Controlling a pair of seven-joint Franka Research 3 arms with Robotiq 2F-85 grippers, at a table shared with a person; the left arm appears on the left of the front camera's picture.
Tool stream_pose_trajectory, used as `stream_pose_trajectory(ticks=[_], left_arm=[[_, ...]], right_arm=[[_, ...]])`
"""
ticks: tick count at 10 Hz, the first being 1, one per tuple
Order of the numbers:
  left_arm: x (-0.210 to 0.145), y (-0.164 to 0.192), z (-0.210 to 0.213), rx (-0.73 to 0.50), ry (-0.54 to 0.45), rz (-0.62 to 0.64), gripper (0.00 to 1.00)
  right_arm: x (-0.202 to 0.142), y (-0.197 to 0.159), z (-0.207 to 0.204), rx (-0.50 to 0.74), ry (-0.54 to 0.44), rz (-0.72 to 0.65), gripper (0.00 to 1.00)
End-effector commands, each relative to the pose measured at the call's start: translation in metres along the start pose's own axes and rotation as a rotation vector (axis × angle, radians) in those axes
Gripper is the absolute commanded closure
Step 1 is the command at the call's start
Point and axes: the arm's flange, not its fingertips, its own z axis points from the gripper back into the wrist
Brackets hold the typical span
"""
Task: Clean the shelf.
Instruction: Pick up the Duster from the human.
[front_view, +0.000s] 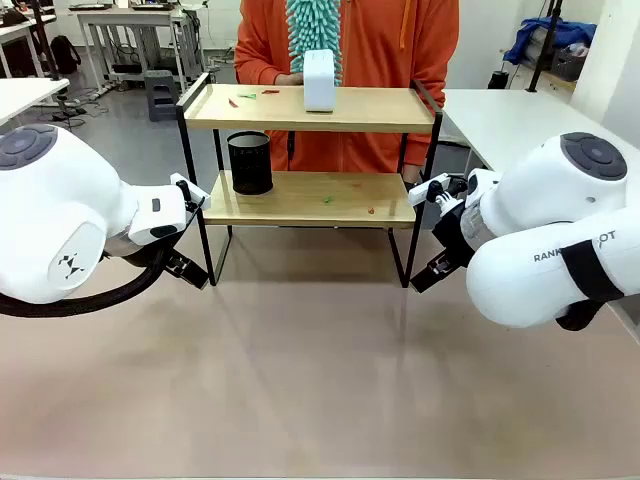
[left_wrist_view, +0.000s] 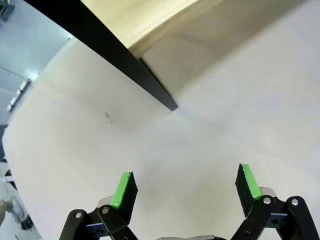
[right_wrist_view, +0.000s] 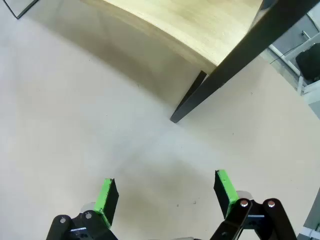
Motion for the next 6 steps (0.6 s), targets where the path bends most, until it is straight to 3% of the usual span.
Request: stream_pose_trajectory(ticks=[1,6], left_arm=[[0.0,-0.0001,0.0001,0.0,0.0,0.0,0.0],[0.0,-0.0001,0.0001,0.0,0.0,0.0,0.0]], right_arm=[[0.0,0.0,0.0,0.0,0.0,0.0,0.0],[0.0,0.0,0.0,0.0,0.0,0.0,0.0]])
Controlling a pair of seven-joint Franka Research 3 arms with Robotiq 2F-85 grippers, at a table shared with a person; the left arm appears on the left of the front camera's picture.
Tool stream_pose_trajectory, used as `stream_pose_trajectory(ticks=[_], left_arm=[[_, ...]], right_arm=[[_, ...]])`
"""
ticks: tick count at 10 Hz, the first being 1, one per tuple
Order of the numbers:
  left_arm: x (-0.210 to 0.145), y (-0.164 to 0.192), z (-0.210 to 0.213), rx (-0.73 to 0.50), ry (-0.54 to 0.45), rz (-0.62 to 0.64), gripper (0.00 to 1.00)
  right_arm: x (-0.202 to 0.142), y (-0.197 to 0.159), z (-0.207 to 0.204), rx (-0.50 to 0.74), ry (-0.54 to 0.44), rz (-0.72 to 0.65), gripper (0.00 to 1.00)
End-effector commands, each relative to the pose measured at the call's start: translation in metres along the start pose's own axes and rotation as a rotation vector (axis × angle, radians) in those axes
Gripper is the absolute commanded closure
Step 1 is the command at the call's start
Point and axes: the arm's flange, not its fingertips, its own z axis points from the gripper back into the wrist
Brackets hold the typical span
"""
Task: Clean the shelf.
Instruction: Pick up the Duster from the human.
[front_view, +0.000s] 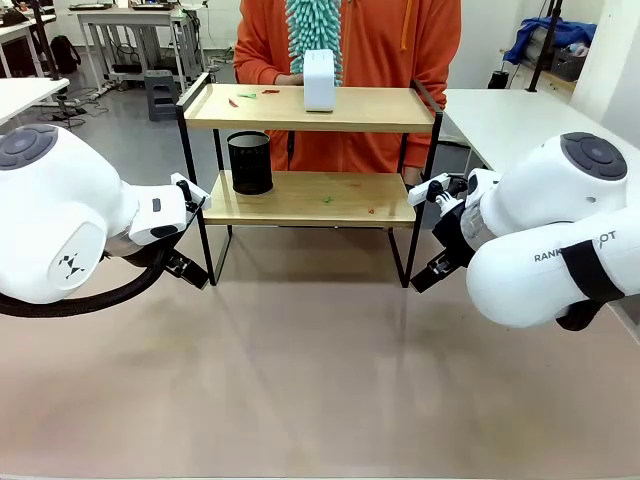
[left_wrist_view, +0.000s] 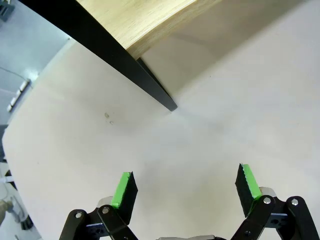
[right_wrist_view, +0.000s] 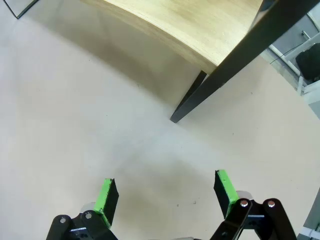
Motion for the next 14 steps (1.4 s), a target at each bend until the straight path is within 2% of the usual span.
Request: stream_pose_trajectory(ticks=[1,2,3,4,5,6,7,9,11,12,13,14], left_arm=[[0.0,0.001,0.0,0.0,0.0,0.002,0.0],[0.0,0.0,0.0,0.0,0.0,0.0,0.0],[0.003,-0.004,0.037,-0.141,0.036,-0.082,0.0],[0.001,-0.002,0.084,-0.277,0.086,-0.069,0.0],[-0.009,0.006,0.127,-0.347,0.071,-0.059,0.0],[-0.024,0.026,0.17,-0.457,-0.037,-0.004,0.0],[-0.039,0.055,0.203,-0.509,-0.152,0.106,0.0],[-0.09,0.122,0.236,-0.616,-0.371,0.371,0.0],[-0.168,0.181,0.229,-0.686,-0.595,0.669,0.0],[-0.2,0.198,0.217,-0.691,-0.648,0.789,0.0],[-0.225,0.208,0.203,-0.698,-0.69,0.91,0.0],[-0.232,0.213,0.188,-0.686,-0.677,0.968,0.0]], right_arm=[[0.0,0.0,0.0,0.0,0.0,-0.001,0.0],[0.0,0.0,0.0,0.0,0.0,0.0,0.0],[0.005,-0.005,0.029,0.079,0.115,-0.012,0.0],[0.006,-0.019,0.068,0.142,0.171,-0.142,0.0],[0.003,-0.035,0.113,0.252,0.168,-0.323,0.0],[-0.011,-0.059,0.161,0.397,0.146,-0.434,0.0],[-0.031,-0.084,0.198,0.503,0.069,-0.554,0.0],[-0.106,-0.149,0.247,0.704,-0.254,-0.795,0.0],[-0.197,-0.203,0.241,0.755,-0.463,-1.103,0.0],[-0.228,-0.219,0.223,0.747,-0.479,-1.23,0.0],[-0.25,-0.23,0.203,0.771,-0.491,-1.296,0.0],[-0.257,-0.23,0.184,0.736,-0.513,-1.318,0.0]])
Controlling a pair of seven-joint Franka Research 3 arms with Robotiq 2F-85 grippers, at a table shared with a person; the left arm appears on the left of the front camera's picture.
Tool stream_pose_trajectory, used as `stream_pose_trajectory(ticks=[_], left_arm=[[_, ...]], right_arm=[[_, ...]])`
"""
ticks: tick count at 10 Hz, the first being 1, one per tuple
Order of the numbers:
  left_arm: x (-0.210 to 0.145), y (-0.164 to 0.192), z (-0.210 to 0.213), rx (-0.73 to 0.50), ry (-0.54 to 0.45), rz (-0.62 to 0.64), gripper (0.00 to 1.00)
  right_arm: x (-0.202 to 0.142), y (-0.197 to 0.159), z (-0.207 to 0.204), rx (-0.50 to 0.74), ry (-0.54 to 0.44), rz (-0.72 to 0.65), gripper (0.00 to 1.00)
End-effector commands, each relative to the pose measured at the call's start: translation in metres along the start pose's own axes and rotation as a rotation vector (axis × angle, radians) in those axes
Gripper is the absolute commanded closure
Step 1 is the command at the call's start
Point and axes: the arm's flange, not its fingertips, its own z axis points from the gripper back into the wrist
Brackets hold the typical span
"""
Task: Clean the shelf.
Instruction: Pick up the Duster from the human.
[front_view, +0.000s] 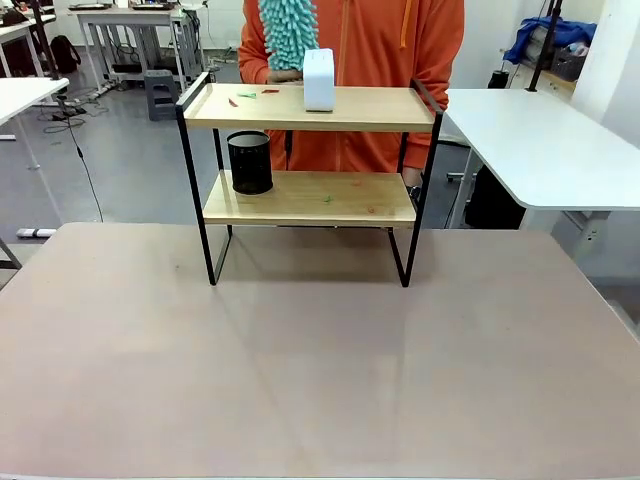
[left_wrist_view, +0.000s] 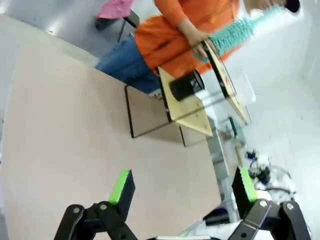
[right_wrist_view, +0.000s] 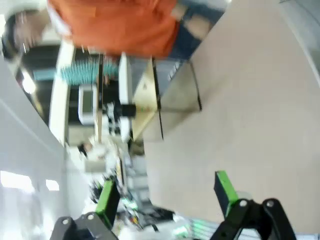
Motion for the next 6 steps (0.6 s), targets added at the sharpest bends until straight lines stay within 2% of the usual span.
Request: stream_pose_trajectory(ticks=[1,2,6], left_arm=[[-0.034,0.015,-0.061,0.19,0.045,0.038,0.0],[0.0,0.0,0.0,0.0,0.0,0.0,0.0],[0.0,0.0,0.0,0.0,0.0,0.0,0.0]], right_arm=[[-0.016,0.033,-0.002,-0.024,0.08,0.092,0.0],[-0.016,0.033,-0.002,-0.024,0.08,0.092,0.0],[-0.016,0.033,-0.002,-0.024,0.08,0.092,0.0]])
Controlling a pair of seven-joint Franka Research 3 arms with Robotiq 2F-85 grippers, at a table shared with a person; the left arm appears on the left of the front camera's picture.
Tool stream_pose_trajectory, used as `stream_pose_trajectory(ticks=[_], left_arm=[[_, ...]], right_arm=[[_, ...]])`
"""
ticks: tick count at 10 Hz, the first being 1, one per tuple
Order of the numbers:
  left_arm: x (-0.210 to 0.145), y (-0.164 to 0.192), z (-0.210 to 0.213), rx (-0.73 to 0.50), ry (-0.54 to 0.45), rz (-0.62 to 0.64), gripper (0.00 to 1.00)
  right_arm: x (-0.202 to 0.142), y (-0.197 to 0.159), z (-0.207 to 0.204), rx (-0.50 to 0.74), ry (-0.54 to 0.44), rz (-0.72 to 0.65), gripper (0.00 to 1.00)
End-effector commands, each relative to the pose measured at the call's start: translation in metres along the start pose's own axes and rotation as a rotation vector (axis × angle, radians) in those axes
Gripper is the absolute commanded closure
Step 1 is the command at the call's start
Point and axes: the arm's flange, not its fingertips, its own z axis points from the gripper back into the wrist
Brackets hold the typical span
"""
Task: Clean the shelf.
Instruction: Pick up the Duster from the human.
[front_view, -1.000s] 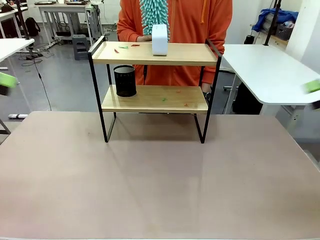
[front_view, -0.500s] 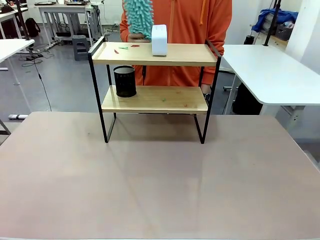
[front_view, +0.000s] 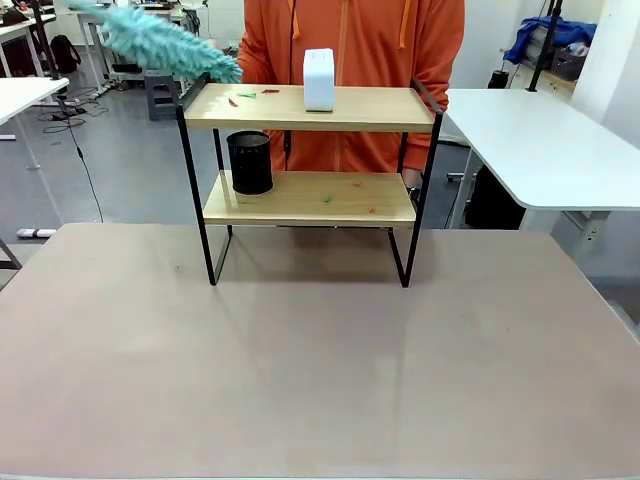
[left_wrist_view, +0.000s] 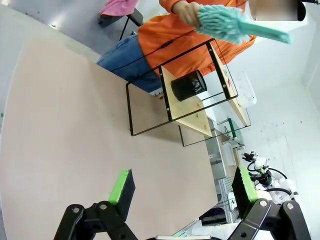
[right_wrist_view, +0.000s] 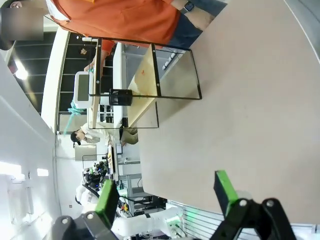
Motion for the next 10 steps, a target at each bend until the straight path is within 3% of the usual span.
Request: stream_pose_trajectory(ticks=[1,4,6,8,10], left_arm=[[0.001,0.005,-0.002,-0.007,-0.009,-0.022,0.0],[0.001,0.005,-0.002,-0.007,-0.009,-0.022,0.0],[0.008,0.001,0.001,-0.018,0.03,0.09,0.0],[0.055,-0.022,-0.025,0.064,0.087,0.228,0.0],[0.111,-0.046,-0.075,0.082,0.2,0.274,0.0]], right_arm=[[0.001,-0.003,0.002,0.015,-0.011,0.02,0.0],[0.001,-0.003,0.002,0.015,-0.011,0.02,0.0],[0.001,-0.003,0.002,0.015,-0.011,0.02,0.0],[0.001,-0.003,0.002,0.015,-0.011,0.02,0.0],[0.001,-0.003,0.002,0.015,-0.011,0.02,0.0]])
